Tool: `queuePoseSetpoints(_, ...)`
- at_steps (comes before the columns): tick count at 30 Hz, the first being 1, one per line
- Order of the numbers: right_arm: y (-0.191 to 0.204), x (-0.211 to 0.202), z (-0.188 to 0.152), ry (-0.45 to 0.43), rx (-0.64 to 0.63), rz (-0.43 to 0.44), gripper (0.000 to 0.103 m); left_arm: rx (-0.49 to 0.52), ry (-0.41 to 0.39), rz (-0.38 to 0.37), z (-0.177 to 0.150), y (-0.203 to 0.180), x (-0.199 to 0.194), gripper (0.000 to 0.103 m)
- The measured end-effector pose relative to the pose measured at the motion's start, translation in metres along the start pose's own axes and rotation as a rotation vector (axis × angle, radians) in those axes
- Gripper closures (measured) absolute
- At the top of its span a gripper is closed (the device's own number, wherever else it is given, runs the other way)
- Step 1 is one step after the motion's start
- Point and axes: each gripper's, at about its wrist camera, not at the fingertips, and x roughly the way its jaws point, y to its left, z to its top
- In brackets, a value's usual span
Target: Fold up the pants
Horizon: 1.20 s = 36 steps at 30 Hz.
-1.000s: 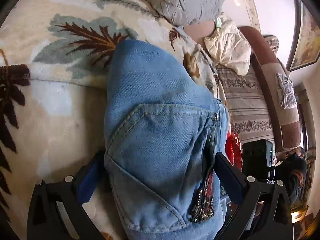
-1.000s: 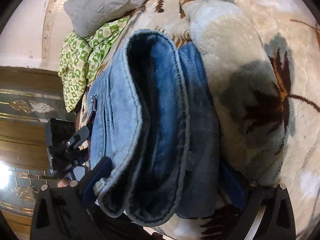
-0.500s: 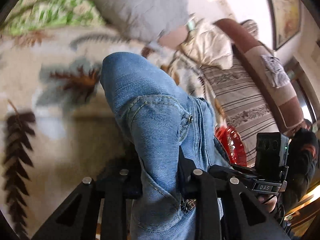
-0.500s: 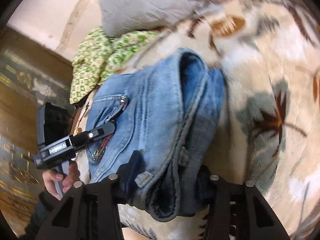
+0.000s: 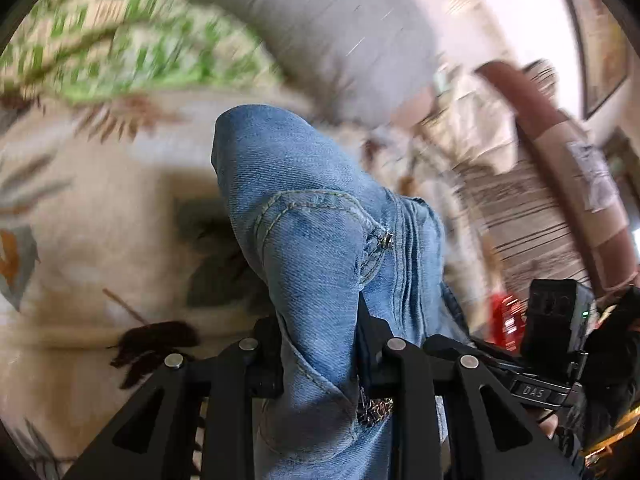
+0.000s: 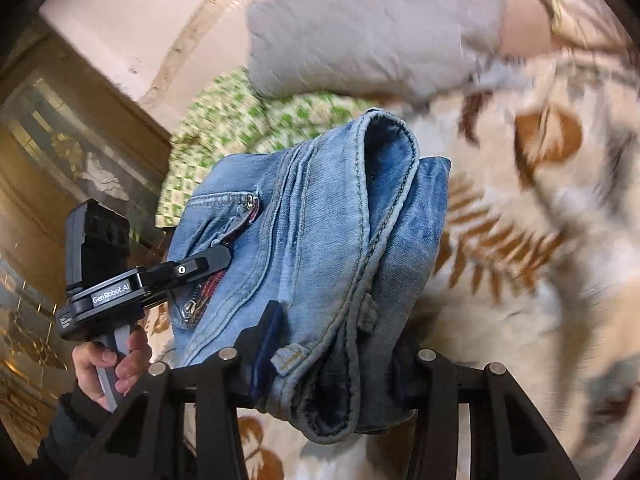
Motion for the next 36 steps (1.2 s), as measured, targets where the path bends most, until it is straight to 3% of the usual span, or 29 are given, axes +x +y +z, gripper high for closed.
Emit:
queuePoseSetpoints(2,-0.014,0.014,-0.009,0.005,0.032,-0.015,0.055,-0.033,0.012,0.004,-0.004,0.016,0.014,0.069)
queuePoseSetpoints(4,-0.022,0.017,-0.011,-0.009,0.086,0.031,0.053,-0.074,0.006,-0.033,-0.005,0.026,0.018,0.065)
queuePoseSetpoints(15,-0.023,0.018,-0.013,-0.009,0.077,-0.044,0.031,-0.059,0.007,0.029,-0.007,0.027,0.021,0.053)
queuePoseSetpoints(18,-0.019,0.018,-0.01,-0.012,0.071,-0.095,0.021,-0.055,-0.016,0.04,-0.008,0.026,0.021,0.039)
queuePoseSetpoints(22,-0.009,0.007,-0.009,-0.023,0.036,-0.184,0.01,-0.054,-0.006,0.064,-0.015,0.015,0.016,0.005)
queuePoseSetpoints(25,0.004,-0.007,-0.009,-0.062,-0.04,-0.23,0.008,-0.036,-0.002,0.064,-0.023,0.005,0.007,0.003)
queuePoseSetpoints(31,0.025,-0.029,-0.014,-0.118,-0.162,-0.307,0.0,0.053,-0.088,0.118,-0.051,-0.003,-0.03,0.0)
queuePoseSetpoints(33,0.026,-0.032,-0.015,-0.108,-0.165,-0.308,0.0,0.095,-0.117,0.18,-0.061,-0.006,-0.042,0.0)
queuePoseSetpoints(36,0.025,-0.039,-0.015,-0.124,-0.146,-0.286,0.0,0.236,-0.175,0.259,-0.08,-0.019,-0.054,0.0)
